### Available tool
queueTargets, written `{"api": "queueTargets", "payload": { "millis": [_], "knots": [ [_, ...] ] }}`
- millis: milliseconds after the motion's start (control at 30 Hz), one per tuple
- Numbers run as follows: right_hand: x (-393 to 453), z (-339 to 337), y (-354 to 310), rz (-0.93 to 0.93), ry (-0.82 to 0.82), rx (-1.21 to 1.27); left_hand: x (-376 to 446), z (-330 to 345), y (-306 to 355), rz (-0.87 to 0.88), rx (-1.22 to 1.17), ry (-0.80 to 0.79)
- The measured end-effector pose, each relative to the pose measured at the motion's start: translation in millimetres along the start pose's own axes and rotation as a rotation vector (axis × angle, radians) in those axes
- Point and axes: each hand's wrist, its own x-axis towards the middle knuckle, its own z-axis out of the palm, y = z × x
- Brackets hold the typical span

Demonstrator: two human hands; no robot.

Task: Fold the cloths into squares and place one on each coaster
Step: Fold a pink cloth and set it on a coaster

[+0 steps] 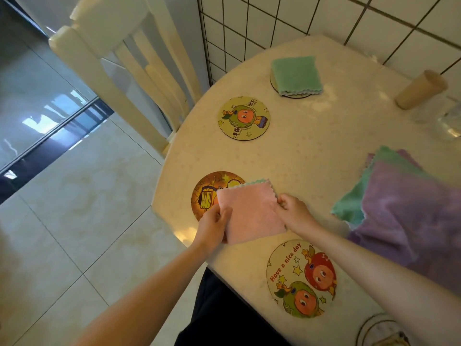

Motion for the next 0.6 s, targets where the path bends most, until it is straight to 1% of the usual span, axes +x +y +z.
{"api": "queueTargets", "payload": {
  "millis": [133,233,367,433,500,567,600],
  "knots": [
    [2.1,6.5,-1.5,0.049,0.064,-0.151,3.2,3.0,1.1,-0.067,0.015,0.060],
    [3.4,10.1,-6.9,0.095,0.097,-0.268,6.6,5.4,5.6,-0.116,0.074,0.126],
    [3.6,9.3,-18.2,0.149,0.102,-0.399,4.5,1.5,7.1,-0.111,0.295,0.277],
    [1.6,8.5,-23.9,0.147,0.145,-0.498,2.8,-2.5,6.0,-0.110,0.346,0.317],
    [0.5,8.3,-28.6,0.122,0.174,-0.503,1.8,-6.0,6.4,-0.113,0.327,0.317],
    [4.2,7.8,-31.8,0.135,0.144,-0.409,2.2,-5.7,9.8,-0.132,0.279,0.302],
    [8.5,7.3,-33.4,0.170,0.132,-0.339,3.6,-4.2,12.5,-0.146,0.255,0.283]
  ]
}}
